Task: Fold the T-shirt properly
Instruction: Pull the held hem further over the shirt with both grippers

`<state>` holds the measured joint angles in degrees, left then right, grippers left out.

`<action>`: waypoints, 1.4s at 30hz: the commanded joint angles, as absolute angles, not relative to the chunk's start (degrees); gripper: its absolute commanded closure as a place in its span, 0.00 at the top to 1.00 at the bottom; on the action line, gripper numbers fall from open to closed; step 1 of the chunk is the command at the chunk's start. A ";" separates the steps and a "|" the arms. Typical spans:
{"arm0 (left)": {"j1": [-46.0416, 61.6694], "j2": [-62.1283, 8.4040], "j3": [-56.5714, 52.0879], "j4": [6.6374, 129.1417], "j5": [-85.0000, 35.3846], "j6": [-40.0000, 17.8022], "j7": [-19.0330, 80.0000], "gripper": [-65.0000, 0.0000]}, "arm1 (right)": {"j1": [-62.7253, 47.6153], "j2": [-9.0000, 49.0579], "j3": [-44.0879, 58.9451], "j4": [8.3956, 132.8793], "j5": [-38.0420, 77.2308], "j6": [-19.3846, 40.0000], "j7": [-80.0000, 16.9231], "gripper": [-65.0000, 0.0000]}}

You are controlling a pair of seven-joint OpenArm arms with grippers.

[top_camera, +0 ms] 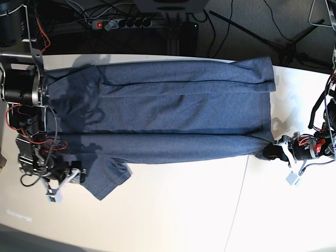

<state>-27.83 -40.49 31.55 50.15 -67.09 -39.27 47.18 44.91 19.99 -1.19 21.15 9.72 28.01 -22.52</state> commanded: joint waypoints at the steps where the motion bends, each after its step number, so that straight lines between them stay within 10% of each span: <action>1: -29.52 -41.60 31.05 50.74 -67.92 -40.00 46.59 0.00 | 46.33 19.59 -1.10 21.54 9.21 31.77 -23.51 0.65; 20: -29.52 -41.60 31.05 52.53 -67.90 -40.00 46.57 0.00 | 46.30 15.35 -1.26 21.52 4.84 32.23 -22.70 0.64; 31: -29.52 -41.60 31.05 52.97 -67.90 -40.00 46.54 0.00 | 45.95 15.86 -1.26 21.52 1.32 32.18 -19.20 0.00; 42: -29.54 -41.60 31.05 52.99 -67.92 -40.00 44.80 0.00 | 45.69 16.95 -1.26 23.07 0.99 32.42 -18.20 0.00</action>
